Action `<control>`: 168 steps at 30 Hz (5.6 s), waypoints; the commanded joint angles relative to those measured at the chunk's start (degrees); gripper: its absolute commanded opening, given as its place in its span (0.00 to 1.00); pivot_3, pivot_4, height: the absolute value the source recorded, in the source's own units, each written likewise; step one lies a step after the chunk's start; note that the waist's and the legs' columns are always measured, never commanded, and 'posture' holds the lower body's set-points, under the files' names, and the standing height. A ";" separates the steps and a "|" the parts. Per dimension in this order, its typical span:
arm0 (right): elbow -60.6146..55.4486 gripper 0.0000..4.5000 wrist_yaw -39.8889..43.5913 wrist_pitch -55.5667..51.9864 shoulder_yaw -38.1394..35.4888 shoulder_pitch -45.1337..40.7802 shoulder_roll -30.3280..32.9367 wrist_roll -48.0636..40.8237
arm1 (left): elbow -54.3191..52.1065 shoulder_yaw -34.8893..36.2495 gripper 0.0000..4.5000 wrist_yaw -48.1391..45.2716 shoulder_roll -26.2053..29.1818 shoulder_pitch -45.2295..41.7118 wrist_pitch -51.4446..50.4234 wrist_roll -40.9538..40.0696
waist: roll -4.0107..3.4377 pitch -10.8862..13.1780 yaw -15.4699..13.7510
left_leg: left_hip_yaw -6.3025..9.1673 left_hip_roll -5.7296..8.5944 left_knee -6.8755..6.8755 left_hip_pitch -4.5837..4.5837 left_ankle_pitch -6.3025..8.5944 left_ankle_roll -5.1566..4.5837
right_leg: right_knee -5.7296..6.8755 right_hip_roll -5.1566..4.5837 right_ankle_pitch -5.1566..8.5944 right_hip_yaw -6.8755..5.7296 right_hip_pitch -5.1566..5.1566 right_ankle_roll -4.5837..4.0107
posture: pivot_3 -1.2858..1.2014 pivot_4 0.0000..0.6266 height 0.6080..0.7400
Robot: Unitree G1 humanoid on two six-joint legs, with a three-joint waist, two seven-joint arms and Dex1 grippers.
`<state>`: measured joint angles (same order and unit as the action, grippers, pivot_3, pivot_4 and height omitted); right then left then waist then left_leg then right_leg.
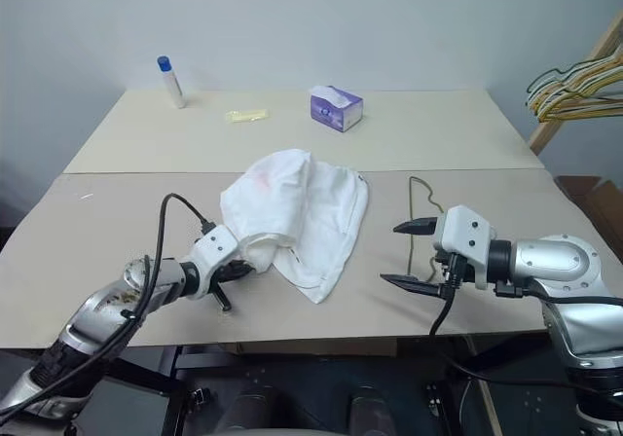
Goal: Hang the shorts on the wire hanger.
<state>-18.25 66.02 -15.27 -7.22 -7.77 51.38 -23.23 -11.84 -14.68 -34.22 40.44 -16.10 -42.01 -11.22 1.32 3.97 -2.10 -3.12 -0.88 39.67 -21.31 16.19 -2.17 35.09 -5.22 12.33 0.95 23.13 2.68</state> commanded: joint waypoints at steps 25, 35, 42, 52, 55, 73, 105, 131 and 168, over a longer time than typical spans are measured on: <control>-2.05 1.00 1.16 0.41 -0.48 0.86 0.61 -1.80 | 21.89 19.44 0.99 -17.46 17.14 -6.01 28.10 2.66 | 0.04 0.02 -0.64 | -0.22 -0.03 0.11 -0.68 -0.01 0.03 | 0.18 -0.05 -0.08 -0.12 0.62 0.00 | 0.56 0.07 1.00; -1.88 1.00 1.16 0.29 0.70 -0.71 0.47 -1.46 | 2.68 14.17 0.99 -26.95 7.80 -8.18 15.43 -12.72 | 0.05 0.00 -0.91 | -0.29 0.03 0.20 -0.69 -0.01 0.02 | 0.16 -0.06 -0.09 -0.14 0.50 0.04 | 0.56 0.04 1.00; -2.11 1.00 1.00 -0.07 0.06 -1.05 1.24 -1.31 | 2.70 -2.01 0.99 -20.12 -4.32 -15.43 7.40 -3.28 | 0.11 -0.05 -0.67 | -0.26 0.06 0.23 -0.33 -0.01 0.01 | 0.02 -0.01 -0.09 -0.17 0.04 0.07 | 0.54 0.03 1.00; -4.10 1.00 -0.59 -0.18 -1.05 1.76 1.39 -1.14 | 7.92 -21.24 0.99 -14.20 -21.33 -25.00 -12.63 3.26 | 0.14 -0.07 0.15 | -0.20 0.10 0.30 -0.40 0.00 -0.02 | -0.01 0.00 -0.09 -0.12 0.07 0.10 | 0.52 0.03 1.00; -4.68 1.00 -1.17 -0.43 -1.35 2.10 1.45 -1.39 | 8.95 -22.86 0.99 -12.63 -22.39 -25.19 -14.42 4.58 | 0.10 -0.10 1.09 | -0.14 0.09 0.28 -0.33 0.00 -0.02 | 0.02 0.04 -0.09 -0.05 0.08 0.09 | 0.52 0.03 1.00; -4.12 1.00 -0.91 0.30 -0.47 1.72 1.09 -1.00 | 8.79 -24.31 0.15 -12.90 -16.52 -22.48 -15.50 6.90 | -0.13 -1.21 1.75 | 0.11 0.08 0.17 0.02 0.03 -0.06 | 0.02 0.05 -0.06 0.10 -0.10 0.08 | 0.53 0.03 1.00; 59.42 1.00 -41.64 43.01 34.13 -33.80 -19.21 55.94 | -4.67 21.28 0.01 -31.27 17.33 4.60 21.16 -8.45 | -0.13 -1.21 -0.60 | -0.37 0.04 0.04 -0.11 -0.02 0.05 | 0.11 -0.04 -0.04 0.00 0.13 0.06 | 0.61 0.03 1.00; 55.42 1.00 -29.63 48.79 29.88 -32.48 -17.55 45.38 | 4.80 -15.41 0.99 -20.57 6.08 -10.05 11.03 24.42 | -0.29 -1.47 -1.88 | -0.35 0.06 0.00 0.12 -0.04 0.06 | 0.18 0.03 -0.04 0.01 -0.10 0.03 | 0.59 0.01 1.00; 80.77 0.72 -47.97 51.36 34.82 -44.89 -27.08 57.01 | -2.14 10.76 0.00 -28.79 16.07 -3.03 11.72 8.23 | -0.41 -1.74 -1.19 | -0.10 0.04 -0.08 0.17 -0.04 0.06 | 0.69 0.04 0.10 0.12 0.16 -0.09 | 0.63 0.01 1.00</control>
<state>62.67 18.15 34.67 28.31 -51.08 24.23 34.69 -12.33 -6.28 -63.50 55.41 -19.12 -30.33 -2.38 0.91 2.23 -3.30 -3.20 -0.85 39.57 -21.16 16.15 -2.11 35.80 -5.18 12.44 1.05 23.31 2.58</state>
